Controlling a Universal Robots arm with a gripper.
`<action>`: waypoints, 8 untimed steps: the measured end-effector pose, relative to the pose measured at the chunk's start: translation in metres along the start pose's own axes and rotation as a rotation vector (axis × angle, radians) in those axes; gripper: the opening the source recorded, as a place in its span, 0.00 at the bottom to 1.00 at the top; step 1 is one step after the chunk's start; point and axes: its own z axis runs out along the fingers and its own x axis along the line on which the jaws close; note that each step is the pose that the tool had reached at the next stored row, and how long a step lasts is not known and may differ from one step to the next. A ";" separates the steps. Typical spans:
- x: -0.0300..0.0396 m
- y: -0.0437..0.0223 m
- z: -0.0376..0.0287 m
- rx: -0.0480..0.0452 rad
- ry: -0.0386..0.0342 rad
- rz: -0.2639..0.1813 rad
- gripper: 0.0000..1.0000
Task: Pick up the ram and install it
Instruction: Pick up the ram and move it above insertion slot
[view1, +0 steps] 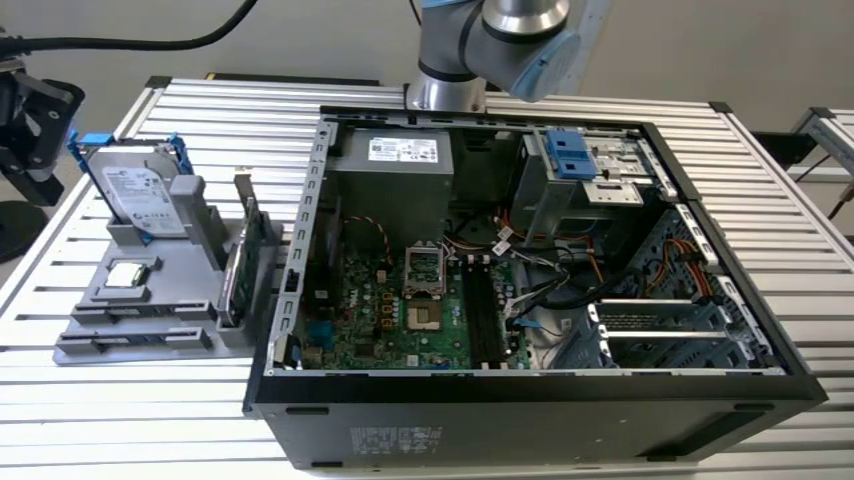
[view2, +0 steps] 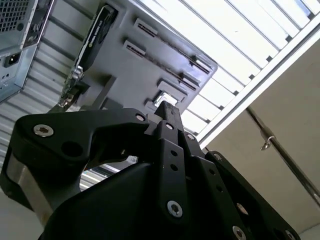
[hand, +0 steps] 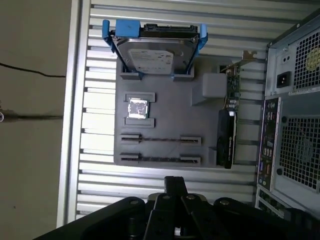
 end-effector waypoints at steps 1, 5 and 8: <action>0.0000 0.0000 0.0001 -0.0002 0.0004 -0.008 0.00; 0.0000 0.0000 0.0001 -0.0003 0.0020 -0.040 0.00; 0.0000 0.0000 0.0002 -0.0006 0.0031 -0.063 0.00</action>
